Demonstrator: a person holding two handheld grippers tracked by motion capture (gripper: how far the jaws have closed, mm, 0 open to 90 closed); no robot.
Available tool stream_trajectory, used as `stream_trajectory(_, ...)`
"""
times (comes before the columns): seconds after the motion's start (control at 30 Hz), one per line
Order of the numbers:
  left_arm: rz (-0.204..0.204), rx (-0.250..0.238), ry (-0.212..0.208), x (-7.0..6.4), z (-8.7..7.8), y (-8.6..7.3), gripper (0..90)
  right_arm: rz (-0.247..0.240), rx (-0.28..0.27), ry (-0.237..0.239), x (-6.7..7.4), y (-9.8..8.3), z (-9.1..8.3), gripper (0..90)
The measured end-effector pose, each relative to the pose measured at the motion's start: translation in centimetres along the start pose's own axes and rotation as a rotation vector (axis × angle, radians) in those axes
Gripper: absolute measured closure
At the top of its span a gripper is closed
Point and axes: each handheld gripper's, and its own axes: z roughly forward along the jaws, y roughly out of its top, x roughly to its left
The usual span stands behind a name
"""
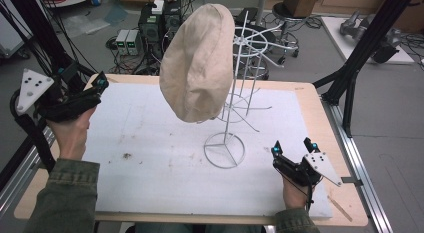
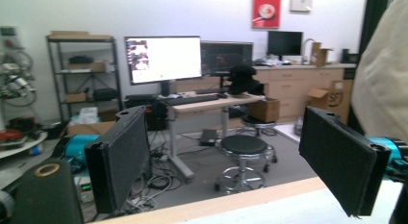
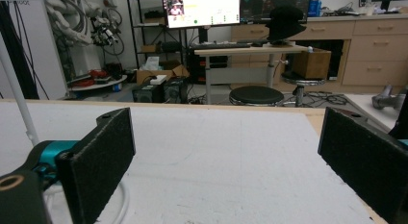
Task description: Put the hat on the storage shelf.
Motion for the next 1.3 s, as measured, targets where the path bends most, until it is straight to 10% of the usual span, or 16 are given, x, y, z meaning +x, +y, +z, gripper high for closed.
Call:
stream_trajectory(0.3,-0.029,0.002,0.094,1.1,-1.9,-3.4,17.9,0.006,0.001,-0.002,0.0,0.0,0.0,4.8)
stream_trajectory(1.3,-0.066,0.081,0.216,3.0,-6.6,-11.7,18.2,0.007,0.007,0.001,0.0,-0.1,0.0,4.8)
